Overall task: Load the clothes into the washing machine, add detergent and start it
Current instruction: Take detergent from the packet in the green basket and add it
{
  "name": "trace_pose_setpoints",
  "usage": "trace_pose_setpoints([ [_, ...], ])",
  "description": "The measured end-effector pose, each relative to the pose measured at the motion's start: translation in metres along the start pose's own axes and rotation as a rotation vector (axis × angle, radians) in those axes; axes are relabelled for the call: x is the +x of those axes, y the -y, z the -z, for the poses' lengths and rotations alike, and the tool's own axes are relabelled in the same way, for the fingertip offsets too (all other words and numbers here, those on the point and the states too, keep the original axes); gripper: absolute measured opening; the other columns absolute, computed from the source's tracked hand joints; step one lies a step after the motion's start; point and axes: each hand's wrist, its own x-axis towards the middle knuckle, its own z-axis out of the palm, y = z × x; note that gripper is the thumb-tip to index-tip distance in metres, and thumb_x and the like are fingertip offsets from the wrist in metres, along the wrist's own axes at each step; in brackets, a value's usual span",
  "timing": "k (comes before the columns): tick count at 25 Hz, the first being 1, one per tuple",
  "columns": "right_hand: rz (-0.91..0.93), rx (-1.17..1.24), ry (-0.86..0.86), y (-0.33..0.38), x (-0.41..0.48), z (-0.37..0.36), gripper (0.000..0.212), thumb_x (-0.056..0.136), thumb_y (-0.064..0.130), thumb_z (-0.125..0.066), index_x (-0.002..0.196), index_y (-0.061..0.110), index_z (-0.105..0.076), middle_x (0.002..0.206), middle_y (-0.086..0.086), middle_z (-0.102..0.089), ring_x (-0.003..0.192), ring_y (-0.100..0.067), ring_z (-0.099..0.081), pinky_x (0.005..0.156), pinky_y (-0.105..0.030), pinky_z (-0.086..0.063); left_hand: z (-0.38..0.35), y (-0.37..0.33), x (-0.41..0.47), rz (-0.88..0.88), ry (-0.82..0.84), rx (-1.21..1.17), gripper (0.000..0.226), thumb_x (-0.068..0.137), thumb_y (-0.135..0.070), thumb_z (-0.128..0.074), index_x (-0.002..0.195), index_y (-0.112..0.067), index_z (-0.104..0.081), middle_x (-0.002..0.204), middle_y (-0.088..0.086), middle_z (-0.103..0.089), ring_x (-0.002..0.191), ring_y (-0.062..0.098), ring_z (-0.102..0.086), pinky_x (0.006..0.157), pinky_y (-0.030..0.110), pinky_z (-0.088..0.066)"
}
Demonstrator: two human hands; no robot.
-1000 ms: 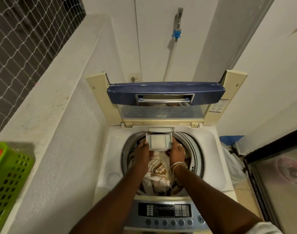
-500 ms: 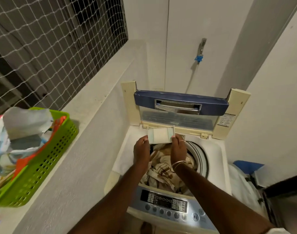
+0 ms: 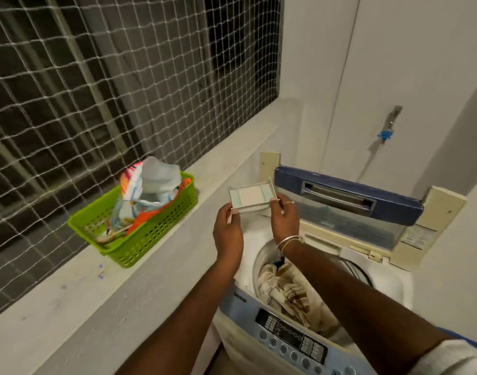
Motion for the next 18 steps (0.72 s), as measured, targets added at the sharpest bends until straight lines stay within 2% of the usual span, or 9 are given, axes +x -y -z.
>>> trace_pose_setpoints([
  [5,0.044,0.017,0.069,0.042,0.037,-0.053,0.030,0.100,0.028,-0.049,0.125,0.019,-0.063,0.116,0.004,-0.062,0.106,-0.014,-0.056,0.092,-0.024,-0.039,0.012,-0.018,0.039,-0.045,-0.055,0.040,0.046,0.102,-0.023,-0.049,0.148,-0.022,-0.041,0.150,-0.004,-0.044,0.136,0.013,-0.042,0.109,0.025,-0.032],
  [9,0.069,-0.067,0.167,0.055,0.079,-0.091,0.033,0.100,0.027,-0.047,0.128,0.018,-0.062,0.128,-0.003,-0.063,0.115,-0.021,-0.057,0.095,-0.022,-0.037,0.008,-0.014,0.071,-0.074,-0.059,0.135,0.059,0.102,-0.023,-0.049,0.156,-0.018,-0.025,0.161,0.002,-0.027,0.147,0.017,-0.028,0.120,0.033,-0.024],
  [11,0.091,-0.130,0.206,0.057,0.096,-0.106,0.033,0.099,0.025,-0.049,0.128,0.018,-0.063,0.132,-0.005,-0.062,0.120,-0.023,-0.056,0.098,-0.021,-0.034,0.007,-0.013,0.085,-0.056,-0.055,0.181,0.064,0.102,-0.025,-0.048,0.157,-0.013,-0.018,0.164,0.005,-0.019,0.150,0.018,-0.021,0.122,0.034,-0.020],
  [14,0.106,-0.186,0.260,0.055,0.111,-0.125,0.035,0.098,0.024,-0.050,0.130,0.017,-0.063,0.135,-0.006,-0.060,0.124,-0.023,-0.054,0.101,-0.021,-0.033,0.008,-0.014,0.099,-0.055,-0.074,0.206,0.065,0.102,-0.024,-0.048,0.156,-0.010,-0.016,0.163,0.009,-0.017,0.150,0.021,-0.020,0.123,0.035,-0.016],
  [18,0.094,-0.236,0.265,0.053,0.119,-0.145,0.034,0.099,0.025,-0.048,0.129,0.020,-0.063,0.135,-0.006,-0.060,0.125,-0.025,-0.054,0.107,-0.027,-0.035,0.004,-0.016,0.109,-0.041,-0.091,0.253,0.068,0.101,-0.022,-0.051,0.155,-0.003,-0.015,0.163,0.014,-0.017,0.150,0.024,-0.017,0.121,0.028,-0.008],
])
